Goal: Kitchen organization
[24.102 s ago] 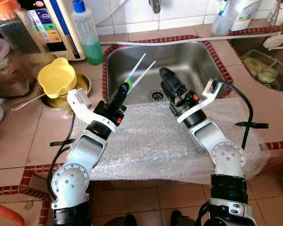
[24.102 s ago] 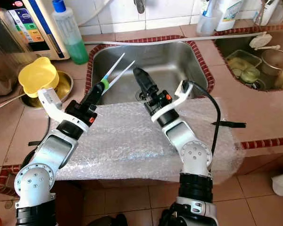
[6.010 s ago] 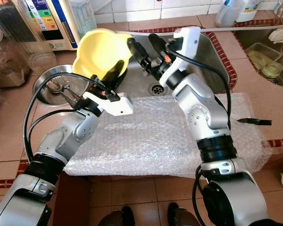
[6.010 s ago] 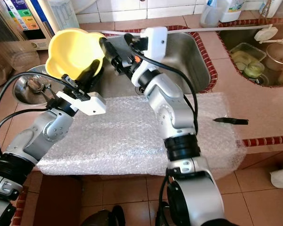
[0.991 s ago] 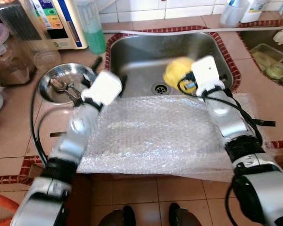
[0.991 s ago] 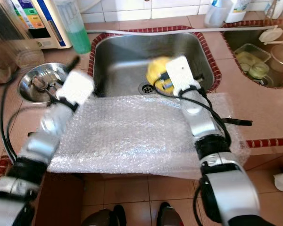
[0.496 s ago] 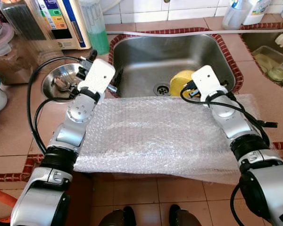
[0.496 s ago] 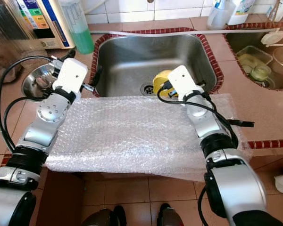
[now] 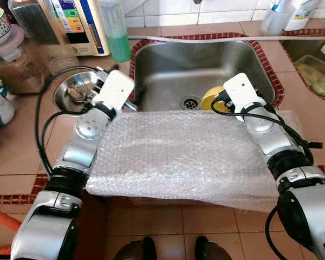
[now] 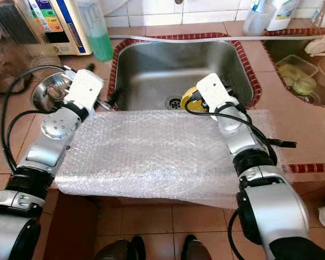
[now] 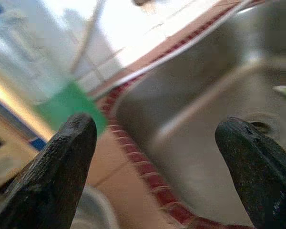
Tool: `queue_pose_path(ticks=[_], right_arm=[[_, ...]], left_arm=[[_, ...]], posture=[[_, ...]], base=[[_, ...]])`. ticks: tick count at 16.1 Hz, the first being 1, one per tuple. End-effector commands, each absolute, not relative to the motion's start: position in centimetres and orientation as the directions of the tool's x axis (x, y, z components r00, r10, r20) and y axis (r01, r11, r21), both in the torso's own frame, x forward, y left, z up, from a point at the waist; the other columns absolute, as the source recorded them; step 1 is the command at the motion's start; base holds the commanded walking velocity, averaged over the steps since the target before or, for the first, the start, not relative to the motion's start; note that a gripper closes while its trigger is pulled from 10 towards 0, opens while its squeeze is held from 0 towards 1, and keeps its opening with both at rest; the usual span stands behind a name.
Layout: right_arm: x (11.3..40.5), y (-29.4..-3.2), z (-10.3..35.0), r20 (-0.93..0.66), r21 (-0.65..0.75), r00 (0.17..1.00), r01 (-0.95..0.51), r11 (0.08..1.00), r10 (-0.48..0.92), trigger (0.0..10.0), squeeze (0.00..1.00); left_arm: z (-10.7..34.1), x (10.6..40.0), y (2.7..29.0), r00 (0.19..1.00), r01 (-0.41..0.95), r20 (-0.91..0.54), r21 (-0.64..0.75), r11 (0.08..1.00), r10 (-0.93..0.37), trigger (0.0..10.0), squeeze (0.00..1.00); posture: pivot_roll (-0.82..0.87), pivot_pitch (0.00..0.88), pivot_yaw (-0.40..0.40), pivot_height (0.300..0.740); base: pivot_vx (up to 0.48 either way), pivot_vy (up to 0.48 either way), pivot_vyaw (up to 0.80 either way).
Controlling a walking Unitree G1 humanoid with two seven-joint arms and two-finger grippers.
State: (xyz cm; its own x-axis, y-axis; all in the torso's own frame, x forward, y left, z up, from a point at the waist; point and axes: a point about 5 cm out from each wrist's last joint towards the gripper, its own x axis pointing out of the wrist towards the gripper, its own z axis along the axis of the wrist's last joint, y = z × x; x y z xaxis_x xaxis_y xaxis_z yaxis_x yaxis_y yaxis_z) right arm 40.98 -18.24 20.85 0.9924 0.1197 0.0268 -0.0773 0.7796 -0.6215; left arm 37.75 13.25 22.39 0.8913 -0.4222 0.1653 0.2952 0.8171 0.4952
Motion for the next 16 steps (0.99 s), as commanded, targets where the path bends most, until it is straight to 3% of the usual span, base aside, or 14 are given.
queue_pose_path(ticks=[1, 6, 10, 16], right_arm=[[40.5, -18.3, 18.1, -0.096, -0.626, 0.987, -0.158, 0.764, 0.125, 10.0, 1.00], [40.4, -18.2, 17.4, -0.142, -0.641, 0.980, -0.198, 0.742, 0.138, 10.0, 1.00], [40.4, -19.1, 17.7, -0.139, -0.684, 0.987, -0.151, 0.714, 0.076, 10.0, 1.00], [40.6, -18.8, 18.3, -0.156, -0.685, 0.980, -0.196, 0.702, 0.122, 10.0, 1.00]], left_arm=[[22.6, 37.4, 12.1, 0.849, 0.405, 0.141, 0.444, 0.799, -0.509, 10.0, 0.00], [21.5, 37.0, 11.2, 0.805, 0.511, 0.065, 0.429, 0.745, -0.590, 10.0, 0.00], [21.3, 37.0, 11.1, 0.800, 0.525, 0.047, 0.427, 0.736, -0.598, 10.0, 0.00], [21.0, 37.0, 11.4, 0.802, 0.529, 0.023, 0.435, 0.729, -0.597, 10.0, 0.00]], posture=[[-0.05, 0.262, 0.114, 0.740], [-0.05, 0.259, 0.115, 0.740], [-0.05, 0.258, 0.113, 0.740], [-0.05, 0.259, 0.110, 0.740]], base=[[0.000, 0.000, 0.00], [0.000, 0.000, 0.00], [0.000, 0.000, 0.00], [0.000, 0.000, 0.00]])
